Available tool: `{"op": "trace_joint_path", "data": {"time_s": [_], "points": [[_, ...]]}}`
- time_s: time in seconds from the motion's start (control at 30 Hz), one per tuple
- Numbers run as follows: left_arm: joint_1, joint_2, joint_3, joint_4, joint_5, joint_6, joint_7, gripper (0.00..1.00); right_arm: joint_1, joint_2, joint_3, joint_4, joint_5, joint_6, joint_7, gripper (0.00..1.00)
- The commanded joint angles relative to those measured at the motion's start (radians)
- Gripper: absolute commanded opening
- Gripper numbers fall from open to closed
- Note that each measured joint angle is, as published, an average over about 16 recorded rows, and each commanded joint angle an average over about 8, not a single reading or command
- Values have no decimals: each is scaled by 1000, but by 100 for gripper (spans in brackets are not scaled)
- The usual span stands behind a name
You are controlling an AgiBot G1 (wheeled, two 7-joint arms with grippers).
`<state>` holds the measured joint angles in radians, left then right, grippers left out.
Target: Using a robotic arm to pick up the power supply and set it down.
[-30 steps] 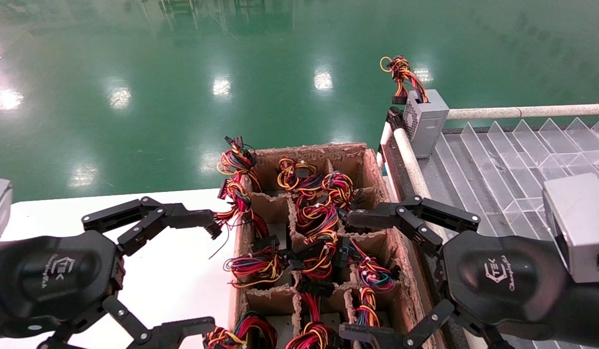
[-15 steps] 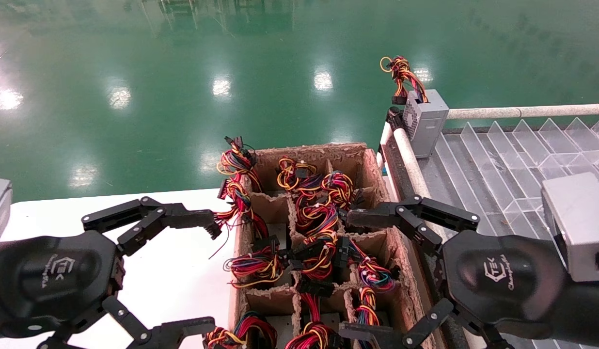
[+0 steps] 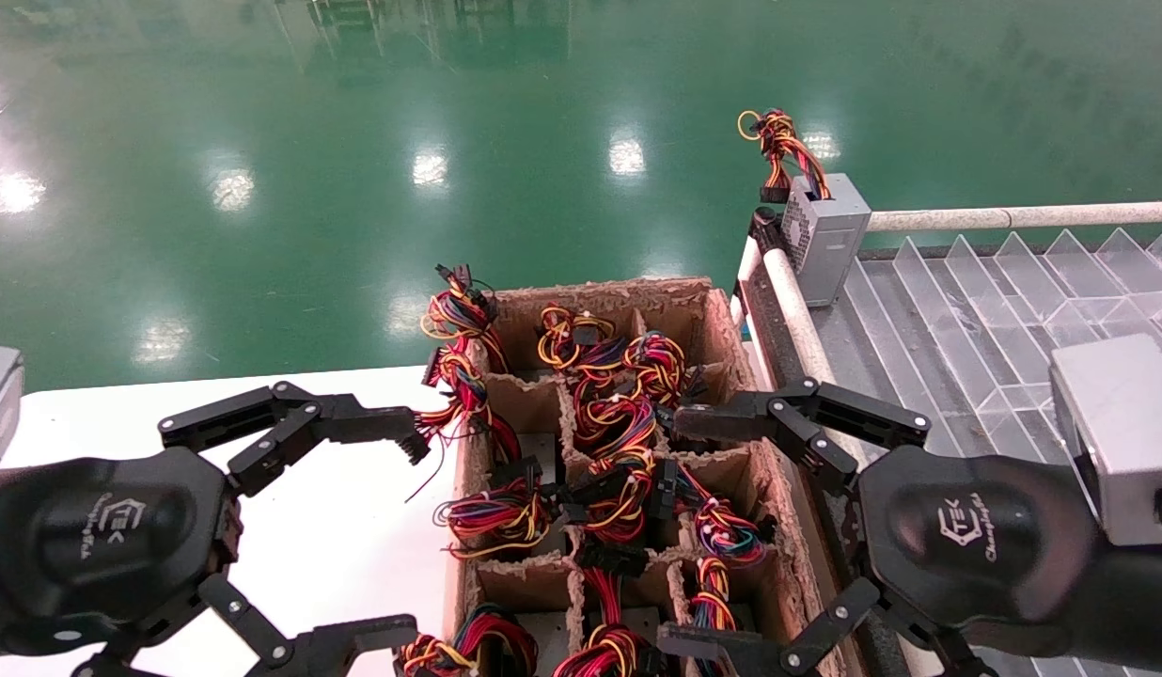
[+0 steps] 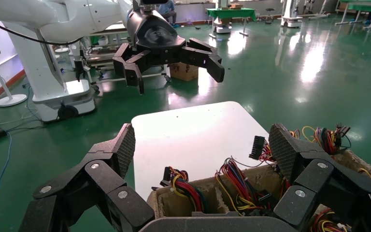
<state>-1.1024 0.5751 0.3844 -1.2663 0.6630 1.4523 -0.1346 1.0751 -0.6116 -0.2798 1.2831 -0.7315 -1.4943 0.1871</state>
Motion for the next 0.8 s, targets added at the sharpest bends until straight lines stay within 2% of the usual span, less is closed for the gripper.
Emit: {"op": "trace_joint_path", "data": {"time_s": [0.03,0.8], "points": [[0,0,0,0,0,0,0,100,0,0,0,0,0,0,0,100],[0,0,0,0,0,0,0,100,0,0,0,0,0,0,0,100]]}}
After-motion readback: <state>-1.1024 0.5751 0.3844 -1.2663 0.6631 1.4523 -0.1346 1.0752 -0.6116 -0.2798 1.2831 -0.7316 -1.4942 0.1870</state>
